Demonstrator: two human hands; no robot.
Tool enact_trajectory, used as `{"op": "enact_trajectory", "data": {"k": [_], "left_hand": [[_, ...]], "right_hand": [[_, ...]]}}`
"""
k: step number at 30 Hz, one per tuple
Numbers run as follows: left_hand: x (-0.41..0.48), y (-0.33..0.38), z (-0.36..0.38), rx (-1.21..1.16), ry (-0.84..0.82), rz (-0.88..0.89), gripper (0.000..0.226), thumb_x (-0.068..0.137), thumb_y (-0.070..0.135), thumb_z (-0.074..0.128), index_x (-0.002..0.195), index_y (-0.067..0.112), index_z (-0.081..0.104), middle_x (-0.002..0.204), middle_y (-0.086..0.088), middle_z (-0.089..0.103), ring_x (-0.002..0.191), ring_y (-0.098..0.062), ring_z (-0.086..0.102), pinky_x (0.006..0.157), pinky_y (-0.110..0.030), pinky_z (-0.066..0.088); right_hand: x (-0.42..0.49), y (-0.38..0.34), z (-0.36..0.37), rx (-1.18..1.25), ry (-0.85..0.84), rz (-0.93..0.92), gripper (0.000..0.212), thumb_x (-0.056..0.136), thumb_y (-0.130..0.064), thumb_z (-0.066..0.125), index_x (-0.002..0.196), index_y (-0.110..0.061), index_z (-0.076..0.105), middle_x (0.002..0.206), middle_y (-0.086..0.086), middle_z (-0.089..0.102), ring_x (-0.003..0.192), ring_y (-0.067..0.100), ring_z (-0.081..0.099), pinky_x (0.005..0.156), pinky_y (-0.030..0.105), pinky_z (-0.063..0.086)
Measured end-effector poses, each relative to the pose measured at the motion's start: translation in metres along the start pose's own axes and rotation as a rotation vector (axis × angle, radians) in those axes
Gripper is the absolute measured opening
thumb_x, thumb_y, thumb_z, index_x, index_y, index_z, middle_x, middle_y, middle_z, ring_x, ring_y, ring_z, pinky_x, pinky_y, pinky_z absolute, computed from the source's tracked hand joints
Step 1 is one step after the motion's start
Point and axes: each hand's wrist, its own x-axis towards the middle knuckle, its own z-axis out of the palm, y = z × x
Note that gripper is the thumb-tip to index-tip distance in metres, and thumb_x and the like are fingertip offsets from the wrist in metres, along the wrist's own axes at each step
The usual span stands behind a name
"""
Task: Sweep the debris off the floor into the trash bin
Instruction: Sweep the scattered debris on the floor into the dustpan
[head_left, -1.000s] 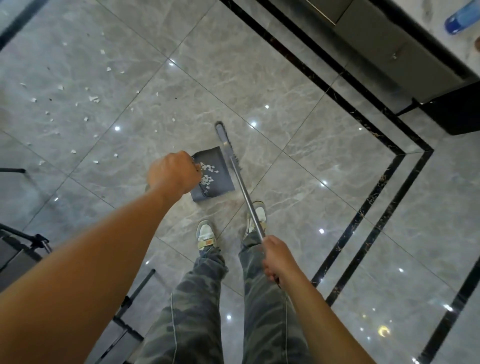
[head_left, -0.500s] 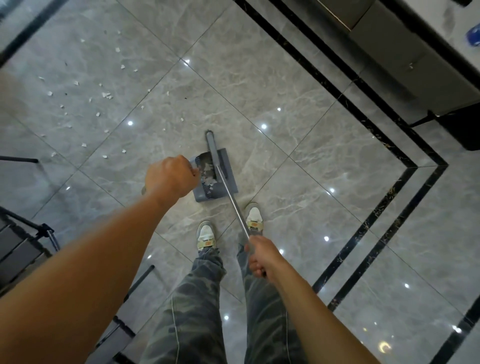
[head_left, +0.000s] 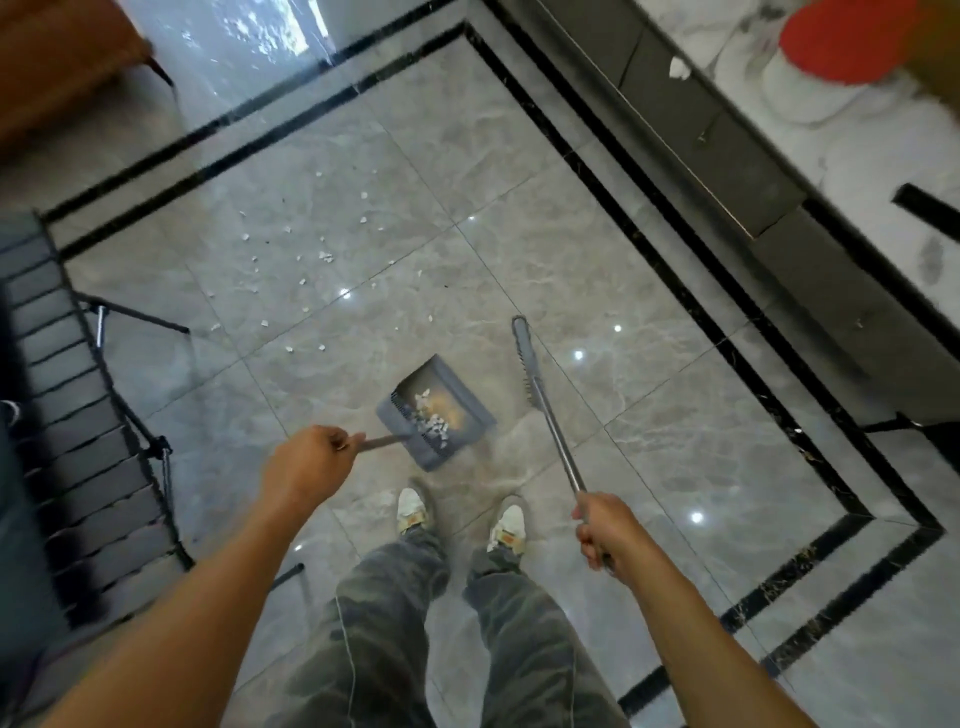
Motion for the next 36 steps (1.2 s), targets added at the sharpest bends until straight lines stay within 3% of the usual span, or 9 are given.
{"op": "enact_trajectory", "data": {"k": [4,10,14,18,24,28,31,33,36], "left_hand": [[-0.003,-0.022,-0.02,-0.167,0.053,-0.127,0.046,0.103,0.054,0.052,0.068,0.026,0.061,0.067,0.0,0.064,0.072,-0.026,0.066,0.063,-0.034,0.047],[0.02,-0.056,-0.052,-0.307,0.137,-0.242,0.048,0.102,0.055,0.054,0.072,0.02,0.064,0.071,0.0,0.067,0.073,-0.024,0.065,0.063,-0.034,0.046],[0.043,-0.09,-0.069,-0.45,0.195,-0.325,0.04,0.101,0.051,0.058,0.081,0.018,0.069,0.081,-0.004,0.072,0.08,-0.028,0.067,0.079,-0.044,0.058],[0.066,-0.125,-0.089,-0.553,0.239,-0.385,0.047,0.098,0.051,0.059,0.08,0.01,0.073,0.073,-0.009,0.072,0.074,-0.031,0.068,0.074,-0.046,0.058],[0.083,-0.179,-0.112,-0.65,0.263,-0.455,0.053,0.099,0.049,0.06,0.073,0.004,0.068,0.066,-0.016,0.067,0.069,-0.038,0.065,0.058,-0.042,0.05],[0.088,-0.21,-0.12,-0.681,0.274,-0.495,0.052,0.1,0.05,0.059,0.081,0.003,0.07,0.076,-0.017,0.071,0.073,-0.035,0.066,0.066,-0.046,0.056],[0.091,-0.225,-0.124,-0.717,0.262,-0.539,0.049,0.102,0.048,0.058,0.085,0.005,0.073,0.081,-0.016,0.073,0.078,-0.036,0.068,0.065,-0.043,0.055],[0.089,-0.232,-0.125,-0.763,0.262,-0.56,0.045,0.102,0.046,0.059,0.086,0.007,0.074,0.082,-0.014,0.074,0.078,-0.035,0.069,0.065,-0.042,0.055],[0.085,-0.236,-0.116,-0.831,0.267,-0.613,0.047,0.101,0.044,0.061,0.082,0.002,0.071,0.078,-0.018,0.072,0.075,-0.038,0.068,0.057,-0.034,0.044]], "right_hand": [[0.02,-0.044,0.011,-0.089,0.067,0.019,0.033,0.106,-0.022,0.039,0.077,-0.011,0.05,0.057,0.006,0.046,0.039,0.016,0.037,0.042,0.019,0.028],[0.043,-0.104,0.062,-0.241,0.1,0.066,0.031,0.098,-0.004,0.031,0.076,-0.005,0.052,0.061,0.01,0.047,0.046,0.018,0.04,0.042,0.018,0.034],[0.042,-0.148,0.11,-0.282,0.056,0.128,0.034,0.099,-0.01,0.029,0.071,-0.008,0.048,0.053,0.006,0.044,0.043,0.014,0.038,0.037,0.013,0.031],[0.033,-0.191,0.181,-0.313,-0.034,0.197,0.039,0.101,-0.015,0.026,0.065,-0.013,0.041,0.039,0.001,0.038,0.029,0.01,0.032,0.033,0.012,0.026],[0.026,-0.254,0.298,-0.156,-0.177,0.232,0.043,0.105,-0.02,0.027,0.063,-0.018,0.036,0.038,-0.001,0.031,0.026,0.01,0.026,0.031,0.012,0.022],[0.031,-0.296,0.353,0.007,-0.252,0.254,0.05,0.108,-0.035,0.031,0.059,-0.021,0.032,0.037,-0.003,0.03,0.026,0.009,0.026,0.028,0.012,0.019],[0.026,-0.325,0.375,0.028,-0.254,0.231,0.049,0.108,-0.033,0.031,0.061,-0.02,0.032,0.038,-0.004,0.029,0.025,0.009,0.026,0.028,0.013,0.018],[0.015,-0.34,0.381,-0.008,-0.229,0.206,0.047,0.108,-0.031,0.03,0.063,-0.019,0.034,0.038,-0.004,0.029,0.025,0.008,0.027,0.027,0.013,0.018],[0.0,-0.351,0.377,-0.245,-0.129,0.15,0.037,0.107,-0.026,0.036,0.072,-0.018,0.045,0.041,-0.003,0.037,0.028,0.009,0.032,0.03,0.015,0.025]]}}
